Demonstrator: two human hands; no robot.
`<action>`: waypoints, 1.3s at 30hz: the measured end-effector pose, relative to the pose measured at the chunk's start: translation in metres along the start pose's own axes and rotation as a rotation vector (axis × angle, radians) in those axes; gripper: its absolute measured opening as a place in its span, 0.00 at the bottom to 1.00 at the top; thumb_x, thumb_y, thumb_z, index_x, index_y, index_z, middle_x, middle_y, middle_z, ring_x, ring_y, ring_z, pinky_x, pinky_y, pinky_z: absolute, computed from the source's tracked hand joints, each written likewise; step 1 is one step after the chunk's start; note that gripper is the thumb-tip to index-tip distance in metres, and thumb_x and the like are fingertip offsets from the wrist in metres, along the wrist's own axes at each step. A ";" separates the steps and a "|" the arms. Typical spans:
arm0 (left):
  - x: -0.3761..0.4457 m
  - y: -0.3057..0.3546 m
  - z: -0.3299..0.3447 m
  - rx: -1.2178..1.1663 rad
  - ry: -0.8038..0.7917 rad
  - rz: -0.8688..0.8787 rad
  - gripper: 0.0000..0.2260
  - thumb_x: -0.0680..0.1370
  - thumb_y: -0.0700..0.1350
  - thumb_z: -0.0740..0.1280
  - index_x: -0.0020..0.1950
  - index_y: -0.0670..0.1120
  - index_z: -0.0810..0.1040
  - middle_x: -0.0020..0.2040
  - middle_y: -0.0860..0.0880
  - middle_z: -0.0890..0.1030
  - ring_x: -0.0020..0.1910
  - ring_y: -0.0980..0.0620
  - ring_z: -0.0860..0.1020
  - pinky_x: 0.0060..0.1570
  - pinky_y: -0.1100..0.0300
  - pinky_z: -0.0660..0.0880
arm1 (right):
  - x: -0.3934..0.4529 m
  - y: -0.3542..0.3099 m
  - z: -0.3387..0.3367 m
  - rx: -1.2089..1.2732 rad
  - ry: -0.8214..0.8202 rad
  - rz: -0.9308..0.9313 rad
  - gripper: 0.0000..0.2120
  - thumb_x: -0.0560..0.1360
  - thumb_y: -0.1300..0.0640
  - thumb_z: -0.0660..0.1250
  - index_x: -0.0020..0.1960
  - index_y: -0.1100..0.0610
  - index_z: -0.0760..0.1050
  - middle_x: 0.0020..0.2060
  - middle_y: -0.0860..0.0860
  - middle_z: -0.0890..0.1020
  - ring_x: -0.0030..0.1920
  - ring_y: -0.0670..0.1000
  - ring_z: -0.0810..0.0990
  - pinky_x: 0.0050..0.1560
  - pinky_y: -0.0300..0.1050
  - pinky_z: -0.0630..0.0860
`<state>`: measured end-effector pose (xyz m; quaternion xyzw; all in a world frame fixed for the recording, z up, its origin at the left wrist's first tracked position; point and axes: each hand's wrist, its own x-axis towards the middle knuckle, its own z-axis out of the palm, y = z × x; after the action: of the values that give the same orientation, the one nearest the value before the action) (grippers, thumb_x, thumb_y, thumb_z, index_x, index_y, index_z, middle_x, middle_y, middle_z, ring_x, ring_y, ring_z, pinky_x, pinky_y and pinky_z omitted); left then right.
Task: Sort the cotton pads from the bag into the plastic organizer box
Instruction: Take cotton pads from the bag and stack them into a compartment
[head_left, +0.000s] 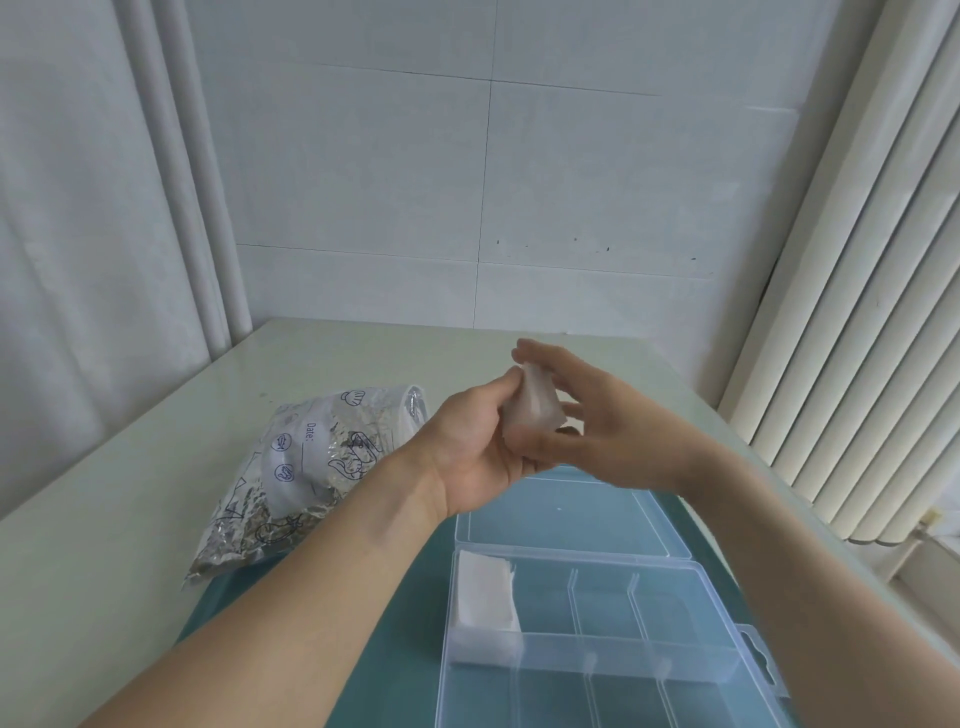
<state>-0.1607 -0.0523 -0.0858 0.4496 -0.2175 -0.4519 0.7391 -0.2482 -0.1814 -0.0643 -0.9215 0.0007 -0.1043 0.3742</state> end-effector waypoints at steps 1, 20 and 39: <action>-0.001 0.000 0.001 0.001 -0.019 -0.010 0.19 0.85 0.54 0.52 0.60 0.45 0.78 0.49 0.47 0.82 0.46 0.50 0.81 0.48 0.57 0.75 | -0.001 0.000 0.003 -0.084 -0.041 0.009 0.42 0.75 0.46 0.73 0.81 0.47 0.53 0.72 0.43 0.70 0.66 0.43 0.75 0.63 0.39 0.75; -0.008 -0.003 0.001 0.460 -0.022 -0.077 0.09 0.83 0.44 0.62 0.54 0.41 0.79 0.45 0.46 0.81 0.39 0.50 0.79 0.40 0.56 0.76 | -0.017 -0.004 0.002 -0.298 0.078 0.156 0.39 0.61 0.42 0.83 0.68 0.45 0.72 0.55 0.43 0.78 0.45 0.40 0.80 0.49 0.38 0.76; -0.066 -0.009 -0.018 1.182 0.218 0.130 0.13 0.82 0.53 0.62 0.51 0.45 0.80 0.45 0.48 0.84 0.36 0.54 0.82 0.38 0.61 0.76 | -0.076 -0.006 0.027 0.404 -0.054 0.727 0.07 0.75 0.58 0.74 0.51 0.60 0.83 0.44 0.54 0.87 0.42 0.50 0.85 0.42 0.43 0.77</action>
<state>-0.1846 0.0115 -0.0974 0.8139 -0.3816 -0.1597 0.4081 -0.3177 -0.1525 -0.0936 -0.7716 0.2956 0.0608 0.5600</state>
